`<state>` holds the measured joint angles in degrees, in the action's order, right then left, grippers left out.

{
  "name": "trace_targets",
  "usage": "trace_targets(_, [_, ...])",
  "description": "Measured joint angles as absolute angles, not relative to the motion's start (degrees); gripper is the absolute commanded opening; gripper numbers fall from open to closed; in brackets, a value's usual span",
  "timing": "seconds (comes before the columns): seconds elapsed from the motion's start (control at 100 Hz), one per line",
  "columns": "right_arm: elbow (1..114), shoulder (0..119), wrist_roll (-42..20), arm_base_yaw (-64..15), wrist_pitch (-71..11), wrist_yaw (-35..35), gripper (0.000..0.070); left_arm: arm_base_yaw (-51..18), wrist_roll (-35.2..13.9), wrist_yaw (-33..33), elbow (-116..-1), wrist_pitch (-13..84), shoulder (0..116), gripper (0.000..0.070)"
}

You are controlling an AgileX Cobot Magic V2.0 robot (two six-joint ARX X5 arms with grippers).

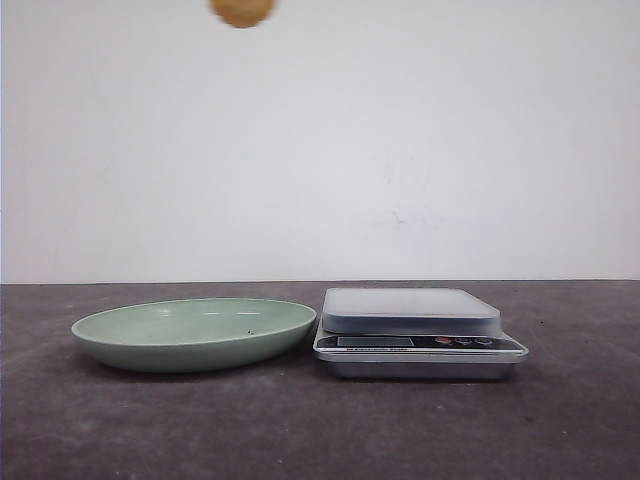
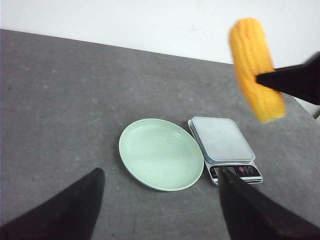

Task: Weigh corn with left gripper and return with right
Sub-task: 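Lift the corn with the right gripper and carry it toward the plate, then lower the corn onto the green plate and open the right gripper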

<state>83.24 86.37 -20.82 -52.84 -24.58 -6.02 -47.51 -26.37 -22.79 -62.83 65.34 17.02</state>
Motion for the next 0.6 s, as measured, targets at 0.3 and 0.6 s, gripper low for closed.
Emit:
trace_targets(0.3, [87.09,102.80,-25.47,-52.07,-23.29,-8.49,0.0003,-47.51,-26.37,-22.79,-62.83,65.34,17.02,0.0429])
trace_targets(0.6, [87.09,113.25,-30.81,-51.57,-23.64,-6.87,0.0005,-47.51,-26.37,-22.76,-62.83,65.34,17.02,0.0430])
